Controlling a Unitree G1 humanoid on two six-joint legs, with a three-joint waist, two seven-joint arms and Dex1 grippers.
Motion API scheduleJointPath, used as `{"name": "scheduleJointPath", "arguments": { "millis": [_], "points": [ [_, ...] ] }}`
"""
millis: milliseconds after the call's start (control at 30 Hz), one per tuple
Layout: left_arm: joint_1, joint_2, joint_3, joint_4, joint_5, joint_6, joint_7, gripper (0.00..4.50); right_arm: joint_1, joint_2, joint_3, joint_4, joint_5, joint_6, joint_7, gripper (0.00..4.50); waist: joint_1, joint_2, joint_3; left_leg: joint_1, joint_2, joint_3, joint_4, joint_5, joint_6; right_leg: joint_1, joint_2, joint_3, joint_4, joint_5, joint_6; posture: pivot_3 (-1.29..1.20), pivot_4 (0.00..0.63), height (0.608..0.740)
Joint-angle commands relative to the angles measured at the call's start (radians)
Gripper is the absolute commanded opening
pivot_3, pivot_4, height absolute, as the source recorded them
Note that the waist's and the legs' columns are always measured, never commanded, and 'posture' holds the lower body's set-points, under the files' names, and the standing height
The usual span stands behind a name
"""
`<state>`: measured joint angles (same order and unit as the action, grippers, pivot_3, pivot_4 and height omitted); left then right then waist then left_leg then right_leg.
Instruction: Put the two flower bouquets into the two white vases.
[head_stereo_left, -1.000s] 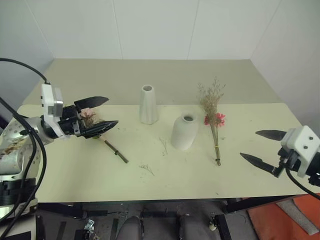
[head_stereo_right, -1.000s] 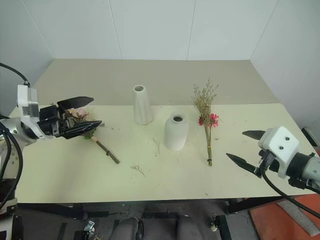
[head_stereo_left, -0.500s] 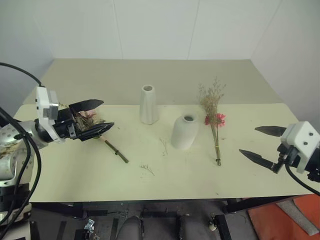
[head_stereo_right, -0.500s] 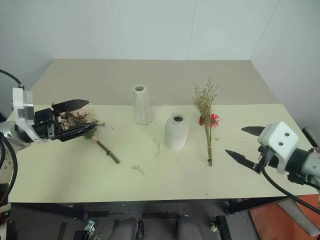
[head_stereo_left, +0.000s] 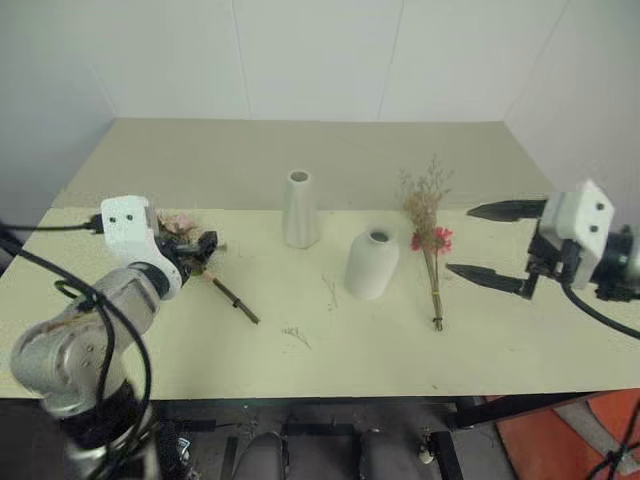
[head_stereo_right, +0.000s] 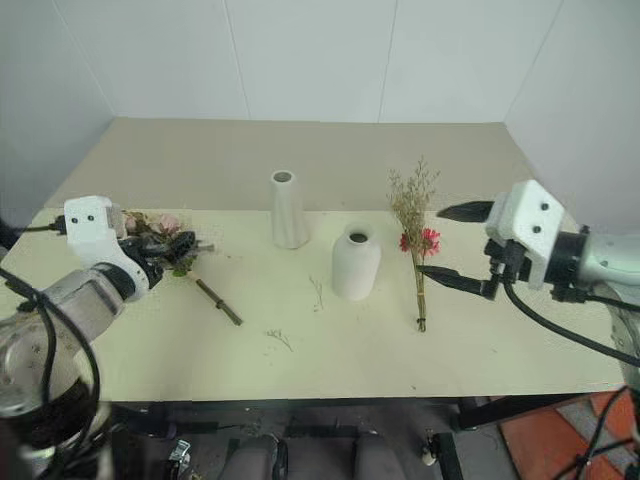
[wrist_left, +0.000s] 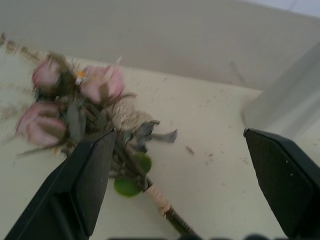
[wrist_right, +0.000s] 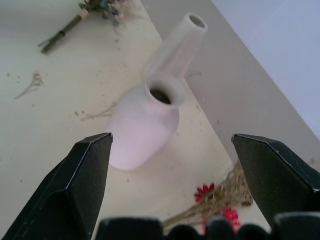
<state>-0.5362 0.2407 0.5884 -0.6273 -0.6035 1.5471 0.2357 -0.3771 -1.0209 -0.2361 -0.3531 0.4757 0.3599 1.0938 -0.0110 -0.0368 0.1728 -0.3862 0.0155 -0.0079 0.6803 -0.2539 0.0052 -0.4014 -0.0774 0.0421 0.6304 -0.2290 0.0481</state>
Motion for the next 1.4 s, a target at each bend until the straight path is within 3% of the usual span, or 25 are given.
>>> {"name": "scheduleJointPath", "arguments": {
  "millis": [33,167,300,467,600,767,867,1267,1400],
  "points": [
    [-0.061,-0.136,0.035,-0.036,0.06,0.067,0.193,4.47,-0.102,0.016,0.051,0.057,-0.002,-0.06,0.047,4.5,-0.001,0.0,0.0,0.0,0.0,0.0,0.0,0.0,0.0,0.0,0.0,0.0,-0.001,0.0,0.0,0.0,0.15,0.74],
    [-0.169,-0.314,0.121,0.045,0.139,0.067,0.361,4.47,-0.16,0.046,0.108,0.107,-0.039,-0.092,0.056,4.5,0.004,-0.003,0.001,-0.004,0.0,0.0,-0.001,0.0,-0.001,-0.003,-0.001,0.0,-0.002,0.0,0.0,0.0,0.15,0.74],
    [-0.219,-0.398,0.12,0.133,0.187,0.067,0.439,4.47,-0.13,0.062,0.098,0.079,-0.047,-0.077,0.021,4.5,0.008,-0.003,0.001,-0.004,-0.001,0.0,-0.002,-0.001,-0.002,-0.004,-0.001,0.001,-0.002,0.0,0.0,0.0,0.15,0.74],
    [-0.268,-0.366,0.161,0.253,0.198,0.067,0.449,4.47,-0.043,0.043,0.045,0.016,-0.046,-0.053,-0.019,4.5,0.017,-0.003,0.001,-0.005,-0.001,0.0,-0.002,-0.001,-0.002,-0.005,-0.001,0.001,-0.002,0.0,0.0,0.0,0.15,0.74],
    [-0.314,-0.279,0.107,0.4,0.189,0.067,0.347,4.47,0.027,0.036,-0.009,-0.046,-0.04,-0.024,-0.054,4.5,0.024,-0.003,0.001,-0.005,-0.002,0.0,-0.002,-0.001,-0.003,-0.004,-0.002,0.0,-0.002,0.0,0.0,0.0,0.15,0.74],
    [-0.351,-0.26,0.08,0.499,0.203,0.067,0.26,4.47,0.1,0.029,-0.06,-0.101,-0.04,0.005,-0.084,4.5,0.02,-0.003,0.001,-0.005,-0.001,0.0,-0.002,-0.001,-0.003,-0.005,-0.001,0.0,-0.003,0.0,0.0,0.0,0.15,0.74],
    [-0.358,-0.271,0.09,0.526,0.243,0.067,0.253,3.87,0.132,0.029,-0.089,-0.119,-0.044,0.019,-0.106,4.5,0.017,-0.003,0.001,-0.004,-0.001,0.001,-0.002,-0.001,-0.003,-0.005,-0.001,0.001,-0.002,0.0,0.0,0.0,0.15,0.74],
    [-0.395,-0.249,0.1,0.603,0.369,-0.002,0.194,0.12,0.202,0.039,-0.138,-0.151,-0.037,0.021,-0.139,4.5,0.021,-0.003,0.001,-0.004,-0.001,0.001,-0.002,0.0,-0.003,-0.004,-0.001,0.001,-0.002,0.0,0.0,0.0,0.15,0.74],
    [-0.356,-0.219,0.049,0.608,0.391,-0.087,0.162,0.09,0.213,0.044,-0.141,-0.154,-0.041,0.013,-0.153,4.5,0.016,-0.003,0.001,-0.004,-0.001,0.001,-0.002,0.0,-0.003,-0.004,-0.001,0.001,-0.002,0.0,0.0,0.0,0.15,0.74]
  ]
}}
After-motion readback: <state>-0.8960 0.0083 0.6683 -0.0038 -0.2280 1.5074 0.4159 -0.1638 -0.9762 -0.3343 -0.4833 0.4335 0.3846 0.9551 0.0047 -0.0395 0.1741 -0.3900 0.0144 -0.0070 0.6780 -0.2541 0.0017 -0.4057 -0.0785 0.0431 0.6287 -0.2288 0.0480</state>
